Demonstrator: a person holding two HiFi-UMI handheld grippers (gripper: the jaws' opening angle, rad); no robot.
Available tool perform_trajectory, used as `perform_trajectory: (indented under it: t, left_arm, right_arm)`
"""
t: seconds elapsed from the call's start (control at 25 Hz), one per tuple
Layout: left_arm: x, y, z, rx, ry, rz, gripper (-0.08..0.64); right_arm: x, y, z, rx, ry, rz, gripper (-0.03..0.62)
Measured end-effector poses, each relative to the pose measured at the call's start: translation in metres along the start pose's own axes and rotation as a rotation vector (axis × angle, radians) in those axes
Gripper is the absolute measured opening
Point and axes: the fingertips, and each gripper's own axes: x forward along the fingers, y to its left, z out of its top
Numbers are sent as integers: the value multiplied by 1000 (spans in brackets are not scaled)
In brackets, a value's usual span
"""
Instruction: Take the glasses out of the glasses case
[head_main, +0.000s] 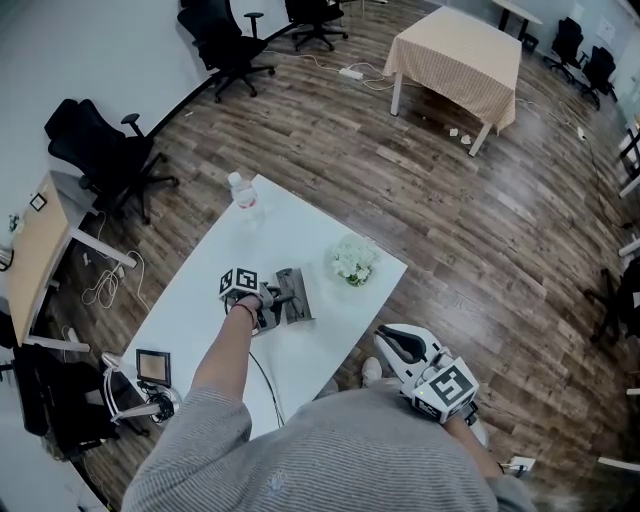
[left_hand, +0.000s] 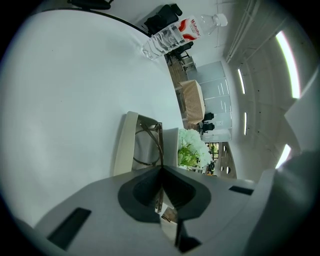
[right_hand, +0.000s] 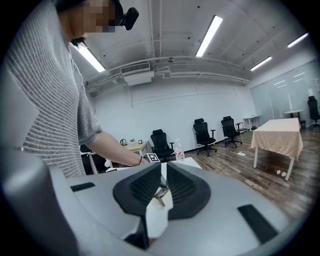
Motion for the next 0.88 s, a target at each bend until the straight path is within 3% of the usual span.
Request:
perform_trajectory:
  t: [0.4,0.72,0.88]
  left_arm:
    - [-10,-31,3,12,-110,-195,18]
    - [-38,-86,3,109,-269,-468,18]
    - [-46,-89,4,131,-315,-522,19]
  right_arm:
    - [4,10,0,-9,20,58,23]
    - [12,10,2,-15,10,64,23]
    - [16,13,4,-20,8,77,23]
